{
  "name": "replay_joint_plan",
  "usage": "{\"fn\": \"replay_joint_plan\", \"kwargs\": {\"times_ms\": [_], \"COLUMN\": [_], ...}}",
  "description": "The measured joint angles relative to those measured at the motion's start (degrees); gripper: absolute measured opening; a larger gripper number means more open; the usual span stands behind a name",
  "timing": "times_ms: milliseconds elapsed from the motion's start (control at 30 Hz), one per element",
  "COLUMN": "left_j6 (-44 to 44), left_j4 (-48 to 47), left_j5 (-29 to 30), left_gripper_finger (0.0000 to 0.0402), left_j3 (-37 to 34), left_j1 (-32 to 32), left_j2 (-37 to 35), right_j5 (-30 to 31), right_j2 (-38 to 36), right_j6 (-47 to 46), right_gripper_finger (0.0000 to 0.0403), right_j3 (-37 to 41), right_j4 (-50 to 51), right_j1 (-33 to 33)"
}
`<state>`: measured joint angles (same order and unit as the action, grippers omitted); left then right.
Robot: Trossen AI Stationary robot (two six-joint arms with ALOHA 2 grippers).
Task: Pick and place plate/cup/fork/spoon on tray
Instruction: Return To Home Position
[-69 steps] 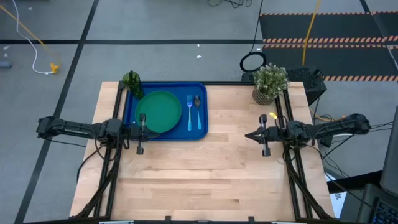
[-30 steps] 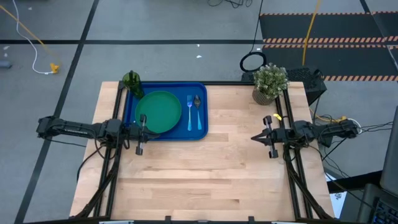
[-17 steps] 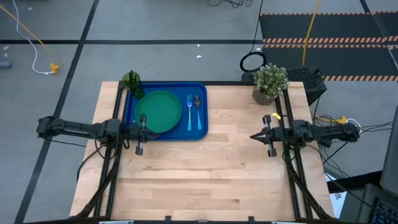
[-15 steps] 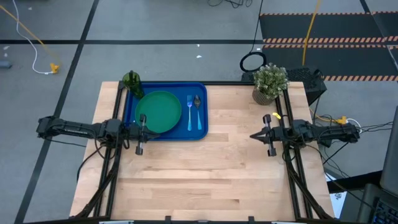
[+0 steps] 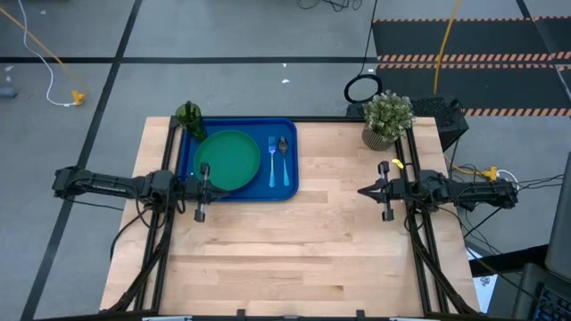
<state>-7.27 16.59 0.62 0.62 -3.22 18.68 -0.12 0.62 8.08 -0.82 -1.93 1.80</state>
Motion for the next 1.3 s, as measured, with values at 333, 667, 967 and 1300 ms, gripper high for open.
{"fn": "replay_joint_plan", "kwargs": {"times_ms": [333,667,967,1300], "left_j6": [0.0,0.0,0.0,0.6], "left_j4": [0.0,0.0,0.0,-0.1], "left_j5": [0.0,0.0,0.0,-0.1], "left_gripper_finger": [0.0005,0.0005,0.0005,0.0005], "left_j3": [0.0,0.0,0.0,0.0], "left_j1": [0.0,0.0,0.0,0.0], "left_j2": [0.0,0.0,0.0,0.0], "right_j5": [0.5,7.4,3.0,-2.1], "right_j2": [2.2,4.4,0.8,-0.5], "right_j6": [-1.4,-1.2,3.2,3.9], "right_gripper_finger": [0.0000,0.0000,0.0000,0.0000], "right_j3": [0.0,0.0,0.0,0.0], "right_j4": [0.7,-0.4,-1.6,0.1], "right_j1": [0.0,0.0,0.0,-1.3]}}
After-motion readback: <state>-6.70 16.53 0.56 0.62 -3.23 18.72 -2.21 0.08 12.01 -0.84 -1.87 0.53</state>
